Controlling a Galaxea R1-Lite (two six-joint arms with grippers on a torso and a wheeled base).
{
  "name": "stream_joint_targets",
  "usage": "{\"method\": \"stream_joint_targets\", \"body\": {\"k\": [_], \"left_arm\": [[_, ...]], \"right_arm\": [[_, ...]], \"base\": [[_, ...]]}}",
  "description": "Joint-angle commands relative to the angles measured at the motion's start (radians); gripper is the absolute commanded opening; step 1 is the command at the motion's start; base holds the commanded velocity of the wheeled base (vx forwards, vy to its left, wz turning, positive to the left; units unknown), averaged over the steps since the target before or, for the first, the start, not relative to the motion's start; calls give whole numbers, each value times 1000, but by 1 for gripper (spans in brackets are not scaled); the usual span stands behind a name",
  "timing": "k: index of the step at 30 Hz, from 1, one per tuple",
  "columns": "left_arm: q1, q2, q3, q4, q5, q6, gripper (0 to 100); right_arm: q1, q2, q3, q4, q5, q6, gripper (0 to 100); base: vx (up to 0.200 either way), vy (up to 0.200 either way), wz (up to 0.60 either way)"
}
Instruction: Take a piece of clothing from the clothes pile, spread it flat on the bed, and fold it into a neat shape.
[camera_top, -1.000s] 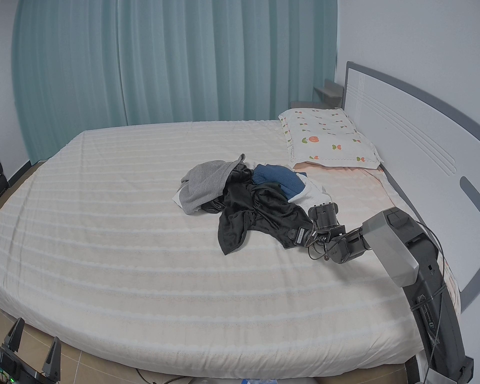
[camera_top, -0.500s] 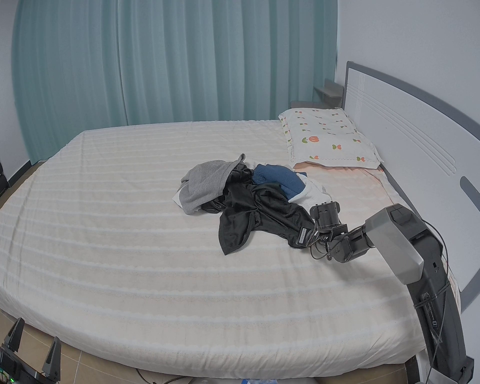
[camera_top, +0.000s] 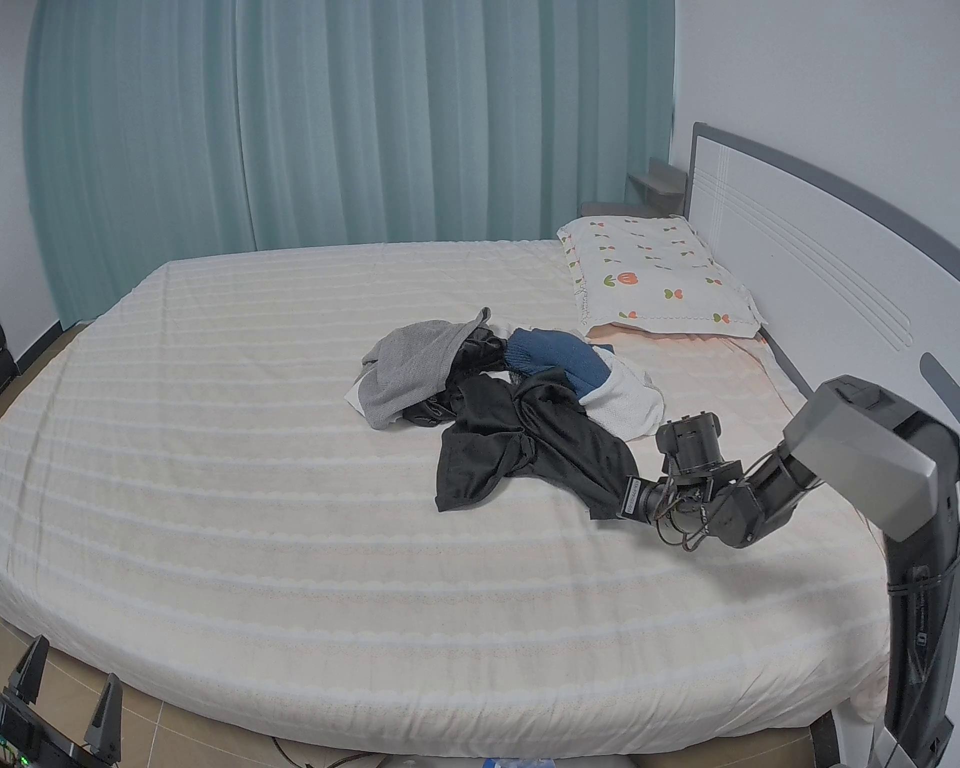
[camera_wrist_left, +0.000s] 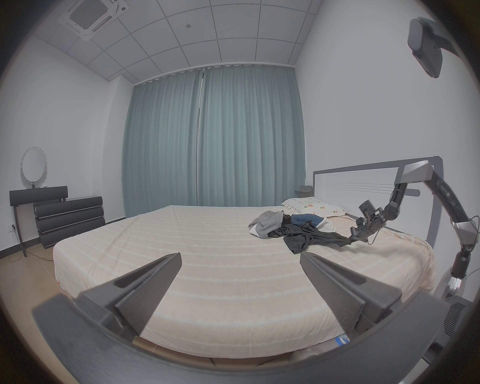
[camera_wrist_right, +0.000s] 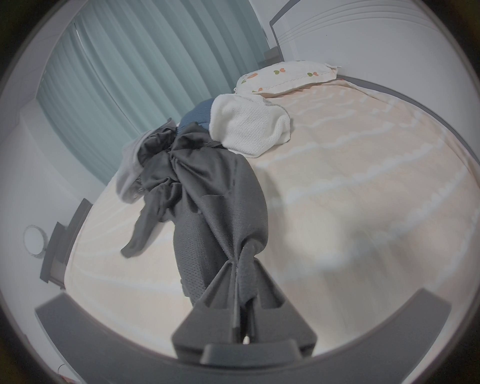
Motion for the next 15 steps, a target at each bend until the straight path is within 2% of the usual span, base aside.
{"method": "stream_joint_targets", "body": {"k": [1, 3, 6, 15], "left_arm": [[0, -16, 15, 0, 0, 0, 100], [0, -16, 15, 0, 0, 0, 100], [0, -16, 15, 0, 0, 0, 100], [0, -16, 15, 0, 0, 0, 100]], "right_arm": [[52, -359, 324, -132, 88, 78, 0], [72, -434, 360, -152, 101, 131, 0], [94, -551, 390, -149, 113, 164, 0], [114, -823, 356, -155, 168, 186, 0]], "base": [[0, 0, 0], [0, 0, 0], [0, 0, 0], [0, 0, 0]]}}
